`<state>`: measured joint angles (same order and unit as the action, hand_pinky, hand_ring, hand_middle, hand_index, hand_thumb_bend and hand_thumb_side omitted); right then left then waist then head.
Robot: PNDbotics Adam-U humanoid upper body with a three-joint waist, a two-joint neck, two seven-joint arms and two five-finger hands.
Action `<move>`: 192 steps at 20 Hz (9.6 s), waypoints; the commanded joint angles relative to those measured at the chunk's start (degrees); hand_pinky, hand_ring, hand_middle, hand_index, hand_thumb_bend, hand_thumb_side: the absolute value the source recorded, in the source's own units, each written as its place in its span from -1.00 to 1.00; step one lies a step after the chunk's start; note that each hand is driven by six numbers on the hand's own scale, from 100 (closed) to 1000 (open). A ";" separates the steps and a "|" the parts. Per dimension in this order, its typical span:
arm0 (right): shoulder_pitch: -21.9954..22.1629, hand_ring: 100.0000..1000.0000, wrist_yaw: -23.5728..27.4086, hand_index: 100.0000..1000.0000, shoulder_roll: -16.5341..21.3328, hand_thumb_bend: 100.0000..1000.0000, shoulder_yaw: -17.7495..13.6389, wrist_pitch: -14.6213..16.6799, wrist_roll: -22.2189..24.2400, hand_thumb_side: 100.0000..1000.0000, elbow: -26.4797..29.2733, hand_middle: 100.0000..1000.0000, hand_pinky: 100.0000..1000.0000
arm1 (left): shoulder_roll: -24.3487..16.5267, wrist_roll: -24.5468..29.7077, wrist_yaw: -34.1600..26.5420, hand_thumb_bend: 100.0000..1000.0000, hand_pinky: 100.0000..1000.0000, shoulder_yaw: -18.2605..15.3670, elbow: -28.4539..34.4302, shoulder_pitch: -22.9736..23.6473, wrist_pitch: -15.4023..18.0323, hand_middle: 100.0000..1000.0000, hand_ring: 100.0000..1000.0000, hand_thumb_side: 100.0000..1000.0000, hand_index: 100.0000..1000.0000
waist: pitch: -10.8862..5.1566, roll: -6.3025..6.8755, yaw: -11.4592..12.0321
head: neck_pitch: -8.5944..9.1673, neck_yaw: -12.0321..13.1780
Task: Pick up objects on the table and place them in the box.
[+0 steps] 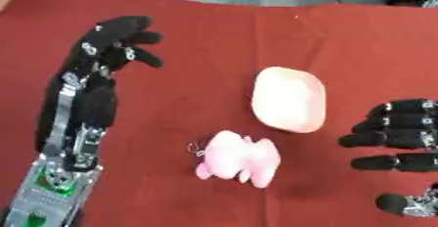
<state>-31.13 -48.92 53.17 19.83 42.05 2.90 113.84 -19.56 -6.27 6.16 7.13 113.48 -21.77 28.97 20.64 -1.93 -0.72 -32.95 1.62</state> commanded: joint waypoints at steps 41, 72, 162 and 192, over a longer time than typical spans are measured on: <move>-10.69 0.04 -7.55 0.40 -15.45 -0.47 0.53 -10.27 18.06 0.01 0.75 0.34 -0.39 | 1.35 1.93 -2.17 -1.00 0.01 1.90 1.11 -3.65 0.76 0.52 0.48 0.64 0.71 | -0.51 -0.05 3.82 | 0.65 0.57; -13.12 0.36 -24.35 0.36 -17.60 -0.44 5.33 -6.08 16.80 0.20 0.75 0.47 0.03 | 2.60 4.58 -3.47 -1.00 0.01 3.67 1.11 -5.89 0.32 0.52 0.49 0.63 0.71 | -0.55 -0.58 6.50 | 1.40 0.11; -10.60 -0.87 -5.02 -0.01 -15.82 -1.00 -0.02 -14.13 2.02 -0.01 -3.32 -0.38 -1.00 | 4.66 5.08 -3.47 -1.00 0.00 4.08 1.11 -7.24 0.28 0.52 0.50 0.62 0.70 | 0.07 0.82 7.62 | -0.34 1.52; -13.84 -0.76 -18.56 -0.07 -13.14 -0.75 -4.29 -17.59 -14.33 -0.09 -22.54 -0.23 -1.00 | 4.81 5.78 -3.73 -1.00 -0.01 4.52 1.11 -7.71 0.12 0.51 0.49 0.63 0.70 | 1.03 1.14 8.42 | 1.20 0.34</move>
<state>-43.95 -67.13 38.52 16.31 24.44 -10.81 91.55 -14.08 -0.67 2.83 11.71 113.49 -28.78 29.01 22.68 -0.84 7.59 -32.44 2.39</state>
